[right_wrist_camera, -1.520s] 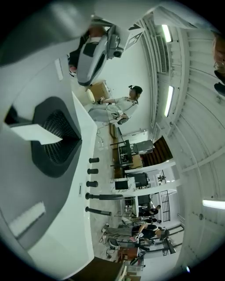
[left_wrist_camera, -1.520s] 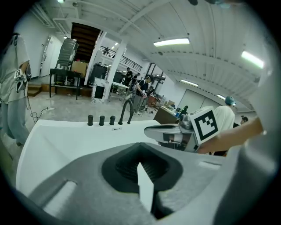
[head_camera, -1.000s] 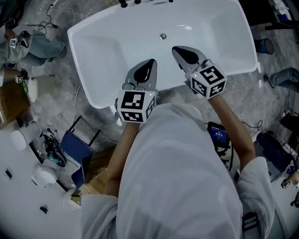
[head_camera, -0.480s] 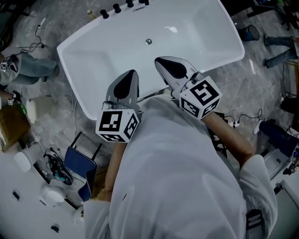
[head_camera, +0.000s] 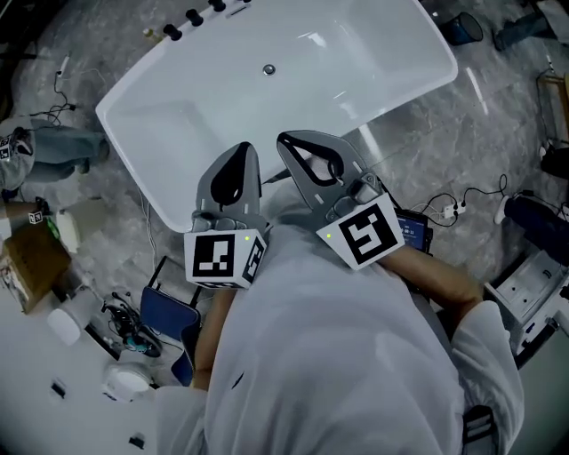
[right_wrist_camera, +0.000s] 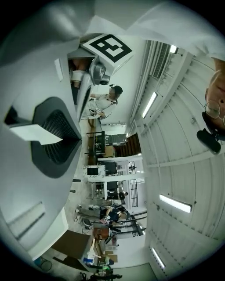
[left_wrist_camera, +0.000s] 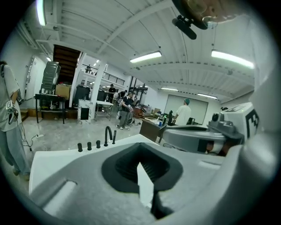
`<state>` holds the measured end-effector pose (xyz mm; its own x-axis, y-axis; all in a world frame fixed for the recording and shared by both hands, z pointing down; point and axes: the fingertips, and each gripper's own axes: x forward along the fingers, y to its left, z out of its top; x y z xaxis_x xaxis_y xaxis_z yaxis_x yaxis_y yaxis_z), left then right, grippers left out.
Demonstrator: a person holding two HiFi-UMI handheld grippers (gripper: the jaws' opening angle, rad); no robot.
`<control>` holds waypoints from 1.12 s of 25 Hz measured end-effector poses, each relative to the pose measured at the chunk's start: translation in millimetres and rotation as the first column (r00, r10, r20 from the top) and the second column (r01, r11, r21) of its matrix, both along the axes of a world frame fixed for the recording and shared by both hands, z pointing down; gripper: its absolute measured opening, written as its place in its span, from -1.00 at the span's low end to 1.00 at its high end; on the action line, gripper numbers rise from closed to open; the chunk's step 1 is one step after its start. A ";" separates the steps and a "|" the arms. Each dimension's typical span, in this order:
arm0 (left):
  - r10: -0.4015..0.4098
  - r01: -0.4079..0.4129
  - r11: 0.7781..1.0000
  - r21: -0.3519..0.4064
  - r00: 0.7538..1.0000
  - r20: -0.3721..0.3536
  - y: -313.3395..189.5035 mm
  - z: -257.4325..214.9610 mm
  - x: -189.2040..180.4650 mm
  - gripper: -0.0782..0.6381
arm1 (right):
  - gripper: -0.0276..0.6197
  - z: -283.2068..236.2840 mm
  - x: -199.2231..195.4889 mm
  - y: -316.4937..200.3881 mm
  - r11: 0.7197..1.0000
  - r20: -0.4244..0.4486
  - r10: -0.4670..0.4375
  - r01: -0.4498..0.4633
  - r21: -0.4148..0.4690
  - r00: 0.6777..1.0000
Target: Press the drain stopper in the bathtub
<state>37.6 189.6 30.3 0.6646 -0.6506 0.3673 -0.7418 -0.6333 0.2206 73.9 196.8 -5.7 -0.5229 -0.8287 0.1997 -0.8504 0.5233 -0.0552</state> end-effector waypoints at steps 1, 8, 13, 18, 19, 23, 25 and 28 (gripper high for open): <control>0.011 -0.011 1.000 -0.010 1.000 0.000 0.2 2.8 5.4 -0.79 | -0.92 -1.6 3.7 1.2 1.000 0.010 0.011 -0.012 0.006 1.000; 0.016 -0.016 1.000 -0.016 1.000 0.024 0.3 11.3 11.2 -0.79 | -0.92 0.3 6.3 3.9 1.000 0.050 0.003 -0.004 0.014 0.999; -0.010 0.010 0.999 -0.034 1.000 0.022 2.7 14.4 9.0 -0.79 | -0.93 0.9 6.0 6.3 1.000 0.083 -0.005 0.005 -0.006 0.997; -0.001 0.001 0.999 -0.032 1.000 0.025 9.2 14.8 11.6 -0.79 | -0.93 6.6 4.6 6.5 0.999 0.074 -0.023 0.025 -0.029 0.997; 0.001 -0.001 1.000 -0.030 1.000 0.026 11.4 14.8 10.6 -0.79 | -0.93 6.6 3.5 6.6 0.999 0.076 -0.025 0.027 -0.028 0.997; -0.010 0.011 0.999 -0.038 1.000 0.014 14.6 14.8 6.0 -0.79 | -0.94 5.4 -1.3 11.0 0.999 0.071 -0.033 0.035 -0.029 0.997; -0.010 0.010 0.999 -0.039 1.000 0.007 16.2 13.5 5.9 -0.79 | -0.94 4.9 -2.5 14.6 0.999 0.059 -0.034 0.036 -0.032 0.998; 0.006 -0.006 0.999 -0.038 1.000 0.004 17.4 11.7 6.8 -0.79 | -0.94 4.3 -3.6 16.3 0.999 0.041 -0.034 0.035 -0.033 0.999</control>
